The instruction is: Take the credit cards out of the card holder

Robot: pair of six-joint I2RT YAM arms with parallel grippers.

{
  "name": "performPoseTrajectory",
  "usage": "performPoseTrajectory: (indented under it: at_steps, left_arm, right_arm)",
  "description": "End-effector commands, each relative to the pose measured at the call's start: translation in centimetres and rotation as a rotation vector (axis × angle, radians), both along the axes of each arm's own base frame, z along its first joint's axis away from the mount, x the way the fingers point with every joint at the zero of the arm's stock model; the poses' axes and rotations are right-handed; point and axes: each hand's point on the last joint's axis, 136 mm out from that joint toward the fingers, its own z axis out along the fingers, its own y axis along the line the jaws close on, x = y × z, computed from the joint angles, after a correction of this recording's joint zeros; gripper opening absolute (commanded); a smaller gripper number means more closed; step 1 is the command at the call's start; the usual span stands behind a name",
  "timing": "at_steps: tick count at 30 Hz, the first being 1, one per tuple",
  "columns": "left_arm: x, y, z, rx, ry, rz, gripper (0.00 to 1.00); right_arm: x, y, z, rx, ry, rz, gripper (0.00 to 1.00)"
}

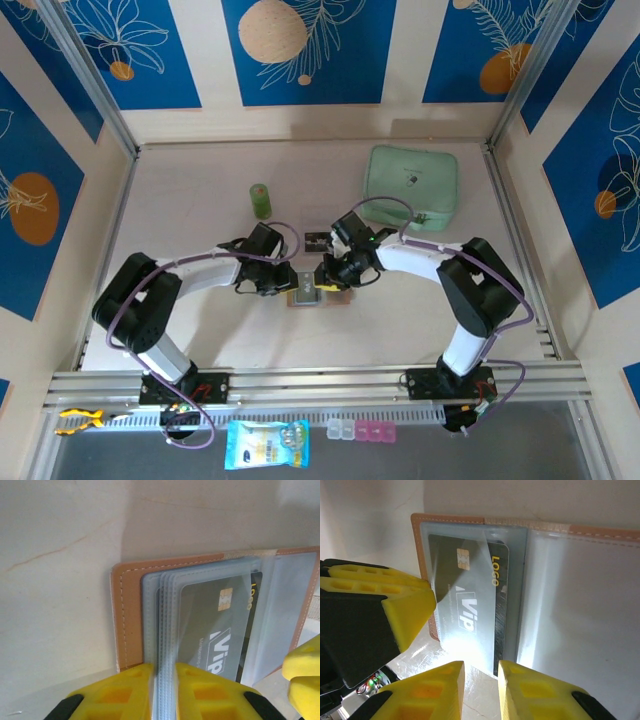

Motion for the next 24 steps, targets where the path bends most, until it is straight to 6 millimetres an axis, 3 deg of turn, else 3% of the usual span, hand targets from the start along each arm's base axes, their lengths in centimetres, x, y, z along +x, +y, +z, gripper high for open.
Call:
performPoseTrajectory:
  at_steps: [1,24]
  left_arm:
    - [-0.5,0.6,-0.9,0.017,0.024,0.002,0.17]
    - [-1.1,1.0,-1.4,0.026,0.042,0.008,0.16]
  right_arm:
    - [0.3,1.3,0.6,0.043,-0.001,0.023,0.26]
    - [1.0,1.7,-1.4,0.005,0.003,0.055,0.26]
